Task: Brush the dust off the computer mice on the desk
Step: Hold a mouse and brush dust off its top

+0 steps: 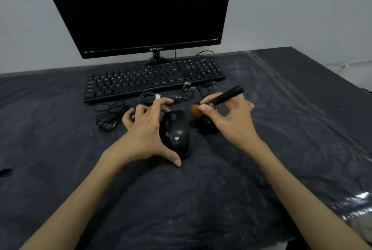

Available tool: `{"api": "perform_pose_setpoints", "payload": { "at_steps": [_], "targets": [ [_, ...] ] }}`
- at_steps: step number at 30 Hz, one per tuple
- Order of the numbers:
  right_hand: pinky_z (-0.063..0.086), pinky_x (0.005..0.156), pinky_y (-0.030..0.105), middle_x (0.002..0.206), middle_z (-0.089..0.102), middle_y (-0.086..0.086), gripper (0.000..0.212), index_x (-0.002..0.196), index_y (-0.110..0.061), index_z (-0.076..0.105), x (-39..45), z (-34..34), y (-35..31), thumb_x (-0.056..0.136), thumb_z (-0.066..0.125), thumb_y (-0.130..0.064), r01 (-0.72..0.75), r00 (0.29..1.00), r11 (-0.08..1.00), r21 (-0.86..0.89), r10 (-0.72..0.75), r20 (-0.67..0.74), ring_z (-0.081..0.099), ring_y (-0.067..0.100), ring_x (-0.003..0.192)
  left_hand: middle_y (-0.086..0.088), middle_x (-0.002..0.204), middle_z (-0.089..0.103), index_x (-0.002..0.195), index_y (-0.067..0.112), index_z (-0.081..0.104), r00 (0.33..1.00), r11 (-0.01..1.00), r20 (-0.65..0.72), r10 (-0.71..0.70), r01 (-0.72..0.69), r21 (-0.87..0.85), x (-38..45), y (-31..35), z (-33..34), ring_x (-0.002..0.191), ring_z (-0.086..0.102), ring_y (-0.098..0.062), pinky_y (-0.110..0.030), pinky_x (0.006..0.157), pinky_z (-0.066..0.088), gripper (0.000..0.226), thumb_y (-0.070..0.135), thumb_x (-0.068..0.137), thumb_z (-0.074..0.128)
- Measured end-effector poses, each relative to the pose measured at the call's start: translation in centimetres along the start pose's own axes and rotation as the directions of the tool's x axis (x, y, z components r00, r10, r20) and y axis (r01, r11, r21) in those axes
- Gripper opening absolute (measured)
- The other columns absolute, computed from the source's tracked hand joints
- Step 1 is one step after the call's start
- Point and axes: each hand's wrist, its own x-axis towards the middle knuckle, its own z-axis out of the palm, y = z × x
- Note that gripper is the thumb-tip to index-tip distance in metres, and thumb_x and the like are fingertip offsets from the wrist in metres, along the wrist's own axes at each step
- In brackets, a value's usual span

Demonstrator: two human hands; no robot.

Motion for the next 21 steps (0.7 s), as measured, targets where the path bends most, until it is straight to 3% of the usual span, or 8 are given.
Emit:
{"api": "perform_pose_setpoints", "payload": {
  "at_steps": [3, 5, 6, 8, 11, 14, 17, 21],
  "targets": [
    [0.027, 0.111, 0.038, 0.093, 0.064, -0.023, 0.004, 0.077, -0.048, 0.067, -0.4, 0.2, -0.3, 0.077, 0.070, -0.046, -0.024, 0.992, 0.987, 0.160, 0.004, 0.128, 0.045, 0.009, 0.120, 0.023, 0.123, 0.037, 0.133, 0.044, 0.012, 1.000, 1.000, 0.006, -0.009, 0.009, 0.027, 0.1, -0.1, 0.1, 0.109, 0.017, 0.001, -0.035, 0.106, 0.000, 0.135, 0.074, 0.019, 0.077],
    [0.024, 0.109, 0.030, 0.093, 0.063, -0.027, 0.006, 0.076, -0.047, 0.066, -0.5, 0.4, -0.4, 0.079, 0.070, -0.044, -0.027, 0.985, 0.993, 0.111, 0.007, 0.172, 0.044, 0.007, 0.118, 0.024, 0.123, 0.036, 0.137, 0.042, 0.012, 1.000, 0.999, 0.016, -0.019, 0.018, 0.034, 0.1, -0.1, 0.1, 0.110, 0.017, 0.000, -0.038, 0.109, 0.001, 0.138, 0.076, 0.018, 0.075],
    [0.017, 0.103, 0.019, 0.091, 0.063, -0.025, 0.010, 0.076, -0.047, 0.064, -0.3, 0.4, -0.4, 0.080, 0.070, -0.041, -0.016, 0.990, 0.999, 0.043, 0.010, 0.139, 0.043, 0.007, 0.117, 0.024, 0.123, 0.036, 0.138, 0.042, 0.013, 1.000, 0.999, 0.022, -0.021, 0.021, 0.034, 0.1, -0.1, 0.0, 0.111, 0.018, -0.001, -0.039, 0.109, 0.000, 0.139, 0.077, 0.018, 0.073],
    [0.013, 0.097, 0.013, 0.086, 0.061, -0.028, 0.016, 0.077, -0.048, 0.059, 0.1, 0.1, -0.5, 0.082, 0.070, -0.037, -0.019, 0.999, 1.000, -0.003, 0.020, 0.035, 0.043, 0.007, 0.115, 0.026, 0.123, 0.033, 0.139, 0.043, 0.014, 0.999, 0.999, 0.035, -0.023, 0.021, 0.044, 0.2, -0.2, 0.0, 0.115, 0.021, -0.005, -0.039, 0.110, -0.001, 0.139, 0.079, 0.017, 0.070],
    [0.024, 0.110, 0.035, 0.084, 0.060, -0.040, 0.019, 0.074, -0.051, 0.059, 0.7, -0.4, -0.7, 0.082, 0.070, -0.038, -0.072, 0.997, 0.987, 0.142, 0.075, -0.014, 0.049, 0.009, 0.117, 0.030, 0.126, 0.026, 0.139, 0.046, 0.022, 0.998, 0.996, 0.056, -0.019, 0.014, 0.086, 0.2, -0.3, -0.2, 0.123, 0.020, -0.010, -0.039, 0.109, -0.003, 0.136, 0.084, 0.015, 0.064],
    [0.031, 0.109, 0.049, 0.090, 0.060, -0.044, 0.006, 0.074, -0.053, 0.065, 0.3, 0.1, -1.1, 0.078, 0.067, -0.049, -0.065, 0.997, 0.961, 0.267, 0.054, 0.048, 0.054, 0.009, 0.113, 0.032, 0.124, 0.023, 0.137, 0.049, 0.026, 0.998, 0.996, 0.066, -0.021, 0.015, 0.090, 0.3, -0.2, -0.2, 0.122, 0.019, -0.010, -0.040, 0.109, -0.003, 0.134, 0.084, 0.014, 0.062],
    [0.025, 0.110, 0.040, 0.088, 0.064, -0.033, 0.004, 0.078, -0.049, 0.066, -0.2, 1.0, -0.8, 0.079, 0.068, -0.046, -0.081, 0.987, 0.974, 0.211, 0.049, 0.153, 0.050, 0.004, 0.113, 0.033, 0.121, 0.022, 0.135, 0.050, 0.027, 0.998, 0.995, 0.059, -0.014, 0.008, 0.097, 0.4, -0.2, -0.1, 0.120, 0.018, -0.009, -0.039, 0.108, -0.002, 0.131, 0.083, 0.014, 0.064],
    [0.017, 0.093, 0.031, 0.085, 0.056, -0.028, 0.006, 0.087, -0.041, 0.065, 0.1, 0.5, -0.4, 0.083, 0.069, -0.039, -0.017, 0.999, 1.000, -0.018, 0.017, -0.046, 0.033, -0.011, 0.097, 0.033, 0.123, 0.023, 0.133, 0.050, 0.028, 0.999, 0.995, 0.052, -0.007, 0.002, 0.100, 0.4, -0.4, -0.1, 0.122, 0.019, -0.010, -0.041, 0.109, -0.002, 0.130, 0.084, 0.014, 0.065]
  ]
}}
